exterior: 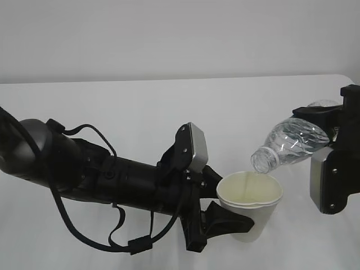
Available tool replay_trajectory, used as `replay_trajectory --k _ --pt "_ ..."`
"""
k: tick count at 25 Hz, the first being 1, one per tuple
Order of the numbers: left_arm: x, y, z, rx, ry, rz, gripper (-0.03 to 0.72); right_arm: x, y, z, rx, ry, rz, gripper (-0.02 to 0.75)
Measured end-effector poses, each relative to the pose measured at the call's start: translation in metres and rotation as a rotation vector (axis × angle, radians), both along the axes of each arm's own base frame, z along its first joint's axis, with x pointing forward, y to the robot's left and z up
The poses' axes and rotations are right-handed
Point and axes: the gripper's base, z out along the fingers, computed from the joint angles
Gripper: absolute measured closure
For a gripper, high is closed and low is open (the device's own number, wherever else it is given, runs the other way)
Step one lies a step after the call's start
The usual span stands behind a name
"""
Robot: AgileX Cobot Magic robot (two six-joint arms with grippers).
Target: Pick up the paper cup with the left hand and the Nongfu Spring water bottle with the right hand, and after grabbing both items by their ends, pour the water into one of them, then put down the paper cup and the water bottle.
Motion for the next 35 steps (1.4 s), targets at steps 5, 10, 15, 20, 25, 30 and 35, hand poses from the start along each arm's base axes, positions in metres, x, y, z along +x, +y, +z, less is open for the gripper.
replay_trajectory --k 5,10,15,20,25,30,35 --pt "0.0003 -0.0001 0.0001 -0.002 0.001 0.004 0.262 0.0000 0.0000 0.0000 -0.001 0.000 0.001 0.373" --pt "0.0004 -0.0001 0.0002 -0.002 0.002 0.005 0.262 -0.0001 0.0001 0.0000 -0.002 0.000 0.002 0.373" --pt "0.0004 -0.0001 0.0002 -0.002 0.002 0.005 0.262 -0.0001 0.0001 0.0000 -0.002 0.000 0.002 0.373" --pt "0.0005 0.0000 0.0001 -0.001 0.002 0.006 0.262 -0.0001 0.0001 0.0000 -0.002 0.000 0.002 0.373" --pt "0.0005 0.0000 0.0001 -0.001 0.002 0.006 0.262 -0.0001 0.0003 0.0001 -0.006 -0.004 0.005 0.373" --pt "0.0005 0.0000 0.0001 -0.001 0.002 0.006 0.262 -0.0001 0.0003 0.0001 -0.012 -0.006 0.008 0.373" --pt "0.0005 0.0000 0.0001 -0.001 0.002 0.006 0.262 -0.0001 0.0003 0.0002 -0.017 -0.010 0.010 0.373"
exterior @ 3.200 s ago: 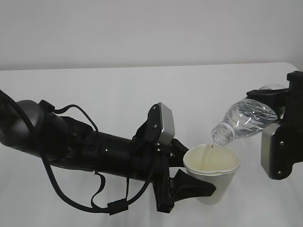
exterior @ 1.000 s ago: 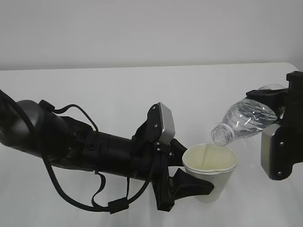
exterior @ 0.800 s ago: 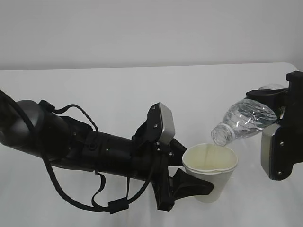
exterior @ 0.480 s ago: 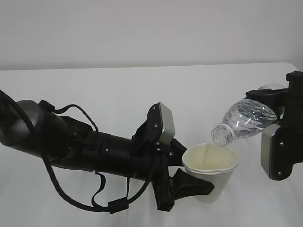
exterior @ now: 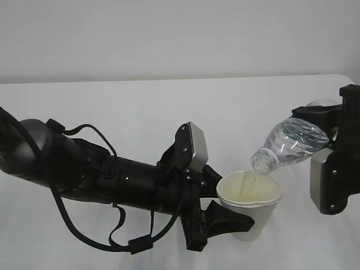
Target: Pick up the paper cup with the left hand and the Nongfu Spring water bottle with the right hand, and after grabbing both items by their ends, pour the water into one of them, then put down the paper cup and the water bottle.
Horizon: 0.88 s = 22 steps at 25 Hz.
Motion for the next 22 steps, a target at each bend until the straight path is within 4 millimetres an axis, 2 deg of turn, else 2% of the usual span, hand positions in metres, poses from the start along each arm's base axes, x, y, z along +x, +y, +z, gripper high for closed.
replay_trajectory --k 22 --pt "0.0016 -0.0002 0.0006 -0.007 0.007 0.022 0.262 0.0000 0.0002 0.0001 -0.005 -0.004 0.004 0.373"
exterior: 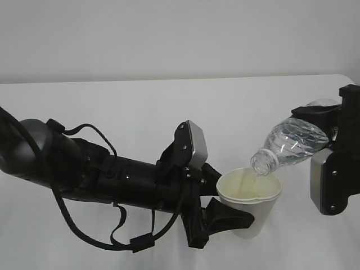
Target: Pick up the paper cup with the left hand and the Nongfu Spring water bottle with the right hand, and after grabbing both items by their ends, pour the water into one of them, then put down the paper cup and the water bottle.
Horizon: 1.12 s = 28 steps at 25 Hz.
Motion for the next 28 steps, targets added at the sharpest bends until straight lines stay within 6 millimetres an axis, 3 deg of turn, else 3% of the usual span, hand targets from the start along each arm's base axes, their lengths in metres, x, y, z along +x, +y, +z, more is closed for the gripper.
replay_trajectory --k 28 --pt "0.0001 0.0000 -0.0001 0.001 0.000 0.001 0.262 -0.0003 0.0005 -0.0002 -0.009 -0.002 0.010 0.373"
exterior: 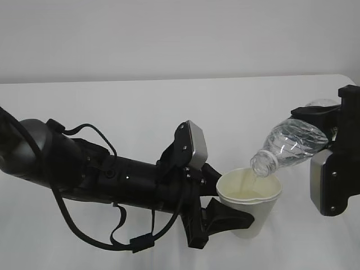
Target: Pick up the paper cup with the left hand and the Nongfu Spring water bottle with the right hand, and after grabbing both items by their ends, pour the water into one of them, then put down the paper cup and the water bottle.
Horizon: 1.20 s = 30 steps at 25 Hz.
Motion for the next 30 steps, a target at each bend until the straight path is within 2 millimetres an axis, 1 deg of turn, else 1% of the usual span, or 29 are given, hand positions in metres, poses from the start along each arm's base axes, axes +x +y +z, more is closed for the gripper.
replay_trajectory --k 30 --pt "0.0000 0.0001 -0.0002 0.003 -0.001 -0.001 0.262 0.0000 0.0000 0.0000 -0.014 -0.006 0.005 0.373"
